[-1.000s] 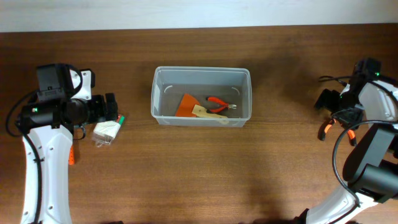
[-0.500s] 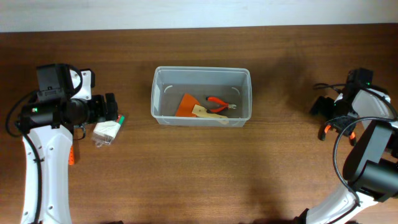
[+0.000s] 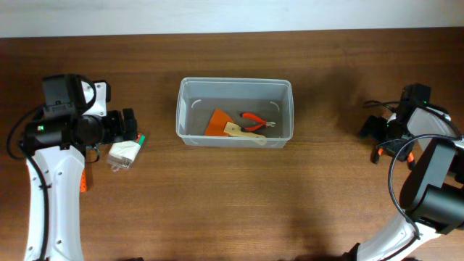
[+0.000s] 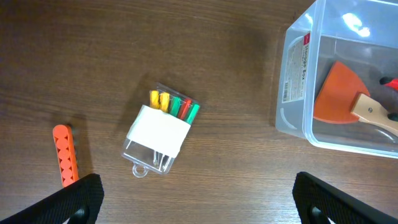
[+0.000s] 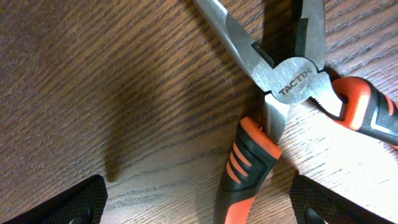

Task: Pack container
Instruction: 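Move the right gripper over the orange-black needle-nose pliers, then lower the right gripper and grasp the needle-nose pliers handles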

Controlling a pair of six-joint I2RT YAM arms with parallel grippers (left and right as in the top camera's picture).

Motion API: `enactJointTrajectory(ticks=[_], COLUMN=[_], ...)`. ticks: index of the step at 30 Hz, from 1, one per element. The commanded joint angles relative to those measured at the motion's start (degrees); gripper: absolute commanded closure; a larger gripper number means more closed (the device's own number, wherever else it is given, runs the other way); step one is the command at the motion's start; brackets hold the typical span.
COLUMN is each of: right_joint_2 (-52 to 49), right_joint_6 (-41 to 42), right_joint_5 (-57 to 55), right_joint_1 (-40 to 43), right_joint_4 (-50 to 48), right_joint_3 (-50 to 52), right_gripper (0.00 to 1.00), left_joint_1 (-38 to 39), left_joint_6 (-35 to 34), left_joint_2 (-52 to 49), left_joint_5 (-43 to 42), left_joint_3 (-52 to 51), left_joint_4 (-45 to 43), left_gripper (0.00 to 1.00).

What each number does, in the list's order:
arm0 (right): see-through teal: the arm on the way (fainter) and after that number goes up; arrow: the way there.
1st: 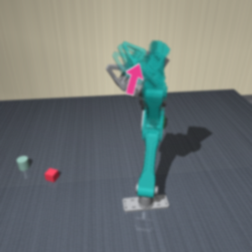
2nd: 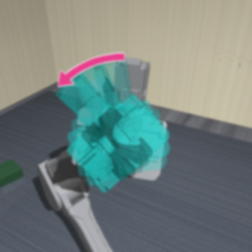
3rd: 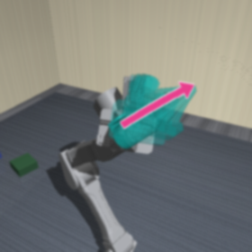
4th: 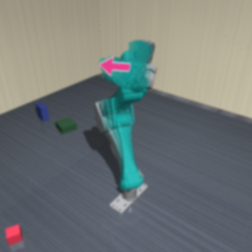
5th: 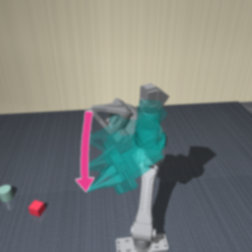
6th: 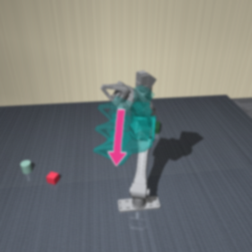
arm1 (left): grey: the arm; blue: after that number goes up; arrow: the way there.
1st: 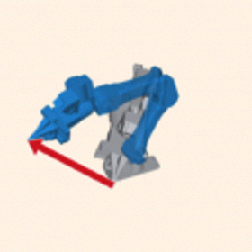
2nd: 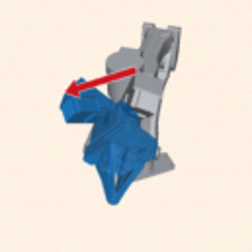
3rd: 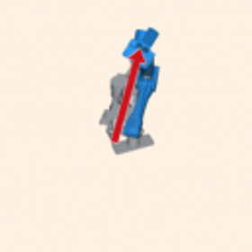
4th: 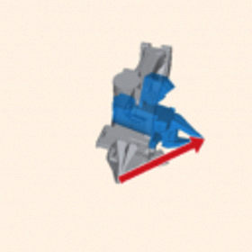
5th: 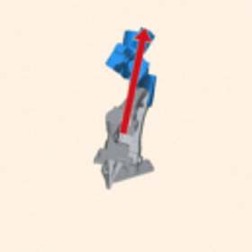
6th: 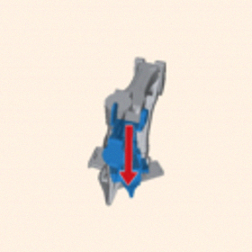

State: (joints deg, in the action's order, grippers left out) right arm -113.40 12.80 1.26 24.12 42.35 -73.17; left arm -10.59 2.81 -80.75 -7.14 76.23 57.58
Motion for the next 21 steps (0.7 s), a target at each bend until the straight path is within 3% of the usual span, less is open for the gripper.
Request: enactJointTrajectory(ticks=[1, 7, 11, 14, 21], right_joint_2=[-1.4, -1.4, -1.4, -1.4, -1.4], right_joint_6=[-0.5, -0.5, -0.5, -0.5, -0.5], right_joint_5=[1.2, 1.3, 1.4, 1.4, 1.4], right_joint_1=[-0.1, -0.1, -0.1, -0.1, -0.1], right_joint_4=[-0.4, -0.1, 0.1, 0.3, 0.5], right_joint_3=[1.9, 1.9, 1.9, 1.9, 1.9], right_gripper=[0.07, 0.33, 0.43, 0.59, 0.70], left_joint_1=[-0.2, -0.2, -0.2, -0.2, -0.2], left_joint_6=[0.7, 0.7, 0.7, 0.7, 0.7], left_joint_2=[-0.3, -0.3, -0.3, -0.3, -0.3], left_joint_5=[-1.0, -1.0, -1.1, -1.1, -1.0], left_joint_3=[-0.2, -0.2, -0.2, -0.2, -0.2], left_joint_4=[-0.1, -0.1, 0.1, 0.1, 0.1], left_gripper=[0.01, 0.01, 0.01, 0.01, 0.01])
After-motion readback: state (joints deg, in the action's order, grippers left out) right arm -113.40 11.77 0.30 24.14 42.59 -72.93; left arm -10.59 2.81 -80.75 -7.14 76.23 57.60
